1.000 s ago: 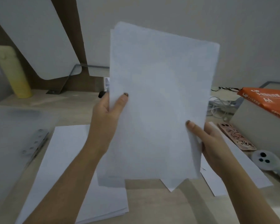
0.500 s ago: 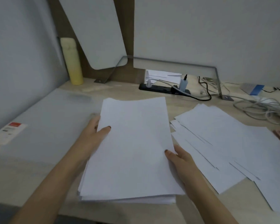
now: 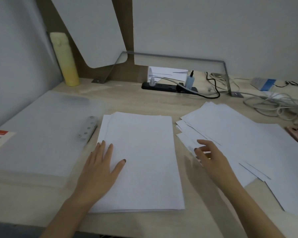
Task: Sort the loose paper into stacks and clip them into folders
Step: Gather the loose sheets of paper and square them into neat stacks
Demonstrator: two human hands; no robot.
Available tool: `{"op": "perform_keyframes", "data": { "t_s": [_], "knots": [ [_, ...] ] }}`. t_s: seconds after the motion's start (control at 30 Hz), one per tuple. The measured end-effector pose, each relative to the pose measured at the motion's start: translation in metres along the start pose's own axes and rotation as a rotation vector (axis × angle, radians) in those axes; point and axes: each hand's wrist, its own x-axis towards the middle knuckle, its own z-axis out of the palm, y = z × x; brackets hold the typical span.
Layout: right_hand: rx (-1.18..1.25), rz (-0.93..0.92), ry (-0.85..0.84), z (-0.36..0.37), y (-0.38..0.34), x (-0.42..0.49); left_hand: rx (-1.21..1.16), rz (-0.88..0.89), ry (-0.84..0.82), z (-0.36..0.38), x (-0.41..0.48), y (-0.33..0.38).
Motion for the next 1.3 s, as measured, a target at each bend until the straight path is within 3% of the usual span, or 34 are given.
{"op": "perform_keyframes", "data": {
  "t_s": [0.07,0.13,0.27,0.4,0.57,0.7,0.93,1.07,1.3],
  "knots": [
    [-0.176,-0.038,0.116,-0.027,0.02,0.013,0.024,0.018,0.001,-0.004,0.001,0.006],
    [-0.339,0.044,0.206,-0.053,0.043,0.026,-0.006,0.081,0.023,-0.009,0.003,0.021],
    [-0.523,0.202,0.126,-0.079,0.073,0.024,-0.127,0.234,0.019,-0.01,0.01,0.071],
    [-0.671,0.055,0.099,-0.082,0.08,0.007,-0.138,0.374,-0.105,0.013,0.028,0.123],
    [-0.329,0.068,0.103,-0.109,0.093,0.012,-0.006,0.37,-0.221,0.052,0.053,0.169],
    [-0.387,0.179,0.199,-0.149,0.115,0.044,0.182,0.388,-0.198,0.079,0.057,0.179],
    [-0.321,0.331,0.155,-0.169,0.122,0.115,0.192,0.405,-0.127,0.086,0.056,0.18],
    [-0.489,0.401,0.147,-0.171,0.118,0.131,0.193,0.424,-0.095,0.088,0.056,0.179],
    [-0.427,0.433,-0.085,-0.167,0.101,0.124,0.158,0.406,-0.106,0.088,0.056,0.181]
  ]
}}
